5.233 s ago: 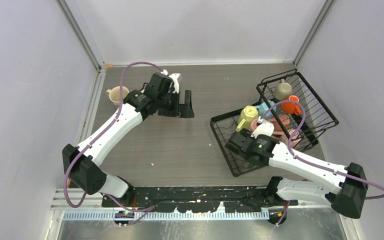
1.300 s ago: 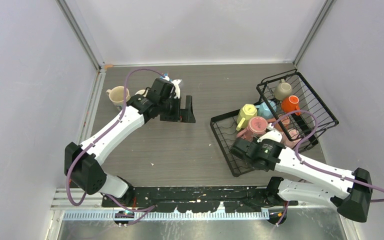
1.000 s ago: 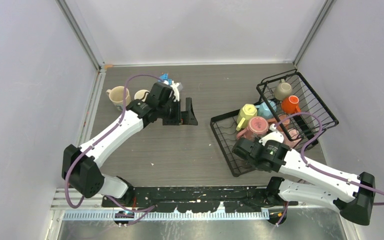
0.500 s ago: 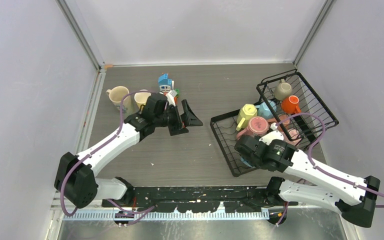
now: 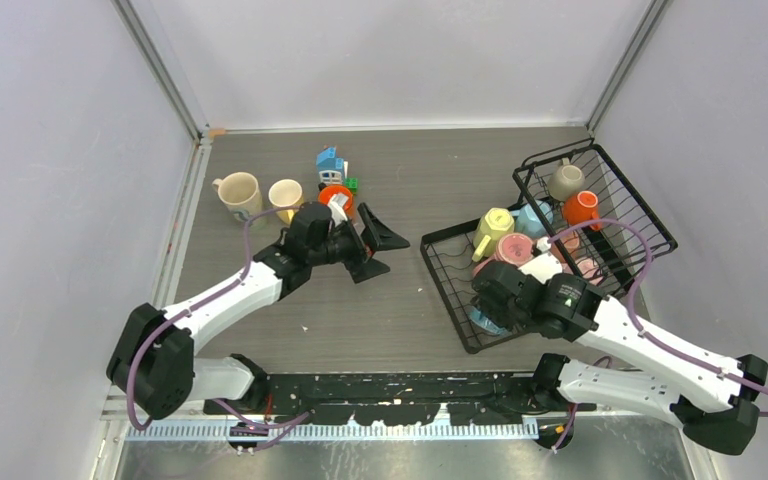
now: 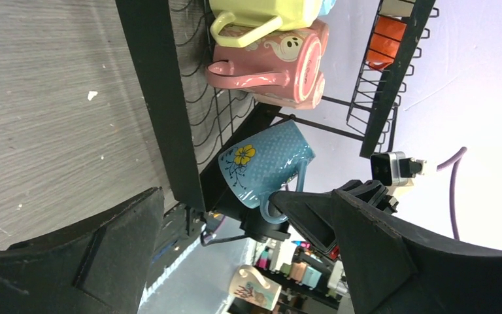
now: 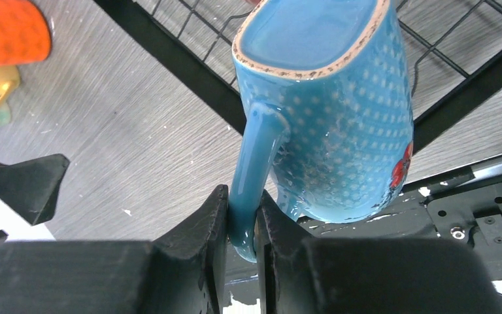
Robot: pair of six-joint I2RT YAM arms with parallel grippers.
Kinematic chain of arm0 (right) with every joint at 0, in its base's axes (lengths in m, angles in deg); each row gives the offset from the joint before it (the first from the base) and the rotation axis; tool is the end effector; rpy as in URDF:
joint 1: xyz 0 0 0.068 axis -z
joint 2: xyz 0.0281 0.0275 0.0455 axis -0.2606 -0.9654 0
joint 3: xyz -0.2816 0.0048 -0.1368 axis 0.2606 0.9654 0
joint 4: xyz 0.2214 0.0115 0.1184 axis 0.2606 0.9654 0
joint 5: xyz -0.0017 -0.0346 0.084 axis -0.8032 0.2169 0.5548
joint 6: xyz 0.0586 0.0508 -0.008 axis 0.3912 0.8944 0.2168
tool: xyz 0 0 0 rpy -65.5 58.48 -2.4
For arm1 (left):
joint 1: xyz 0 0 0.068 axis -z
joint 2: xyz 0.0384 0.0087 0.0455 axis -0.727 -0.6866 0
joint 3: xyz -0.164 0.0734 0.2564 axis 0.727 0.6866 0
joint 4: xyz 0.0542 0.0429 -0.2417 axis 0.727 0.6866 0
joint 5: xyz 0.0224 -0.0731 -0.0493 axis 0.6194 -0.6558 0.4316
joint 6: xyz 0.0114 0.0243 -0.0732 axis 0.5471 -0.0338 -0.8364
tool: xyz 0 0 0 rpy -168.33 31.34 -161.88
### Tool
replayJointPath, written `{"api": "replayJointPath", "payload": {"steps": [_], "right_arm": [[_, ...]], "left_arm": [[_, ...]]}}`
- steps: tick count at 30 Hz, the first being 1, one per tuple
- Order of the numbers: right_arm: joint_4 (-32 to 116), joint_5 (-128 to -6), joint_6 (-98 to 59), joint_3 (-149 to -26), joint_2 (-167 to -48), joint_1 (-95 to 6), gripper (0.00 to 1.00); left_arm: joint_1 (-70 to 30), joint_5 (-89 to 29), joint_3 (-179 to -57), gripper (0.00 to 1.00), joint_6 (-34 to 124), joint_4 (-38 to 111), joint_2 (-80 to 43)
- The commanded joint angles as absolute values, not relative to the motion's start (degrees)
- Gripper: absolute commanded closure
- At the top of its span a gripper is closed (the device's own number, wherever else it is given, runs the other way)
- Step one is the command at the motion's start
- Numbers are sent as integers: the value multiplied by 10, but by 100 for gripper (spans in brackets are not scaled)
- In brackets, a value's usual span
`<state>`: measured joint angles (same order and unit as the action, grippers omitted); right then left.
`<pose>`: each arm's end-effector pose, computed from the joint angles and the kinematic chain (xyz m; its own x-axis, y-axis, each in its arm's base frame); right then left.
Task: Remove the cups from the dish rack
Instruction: Unload the cup from the dish rack, then place the cup into the cup.
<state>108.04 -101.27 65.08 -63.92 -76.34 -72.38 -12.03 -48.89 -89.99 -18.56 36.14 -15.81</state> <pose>0.0854 0.0783 0.2966 -0.6380 0.6640 -0.3900 0.5009 0.7425 0.4447 0.2166 -0.1861 0.2861 -0.9062 -0.4212 -0.0379 -0.1357 0.3743 -0.9173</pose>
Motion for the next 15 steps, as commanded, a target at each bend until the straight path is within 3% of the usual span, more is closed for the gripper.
{"api": "replayJointPath", "payload": {"steps": [1, 15], "right_arm": [[1044, -1022, 635, -681, -753, -727, 99], [980, -993, 579, -766, -820, -713, 99]], "left_arm": [[-108, -497, -900, 0, -212, 295, -148], [-90, -435, -905, 2, 7, 323, -100]]}}
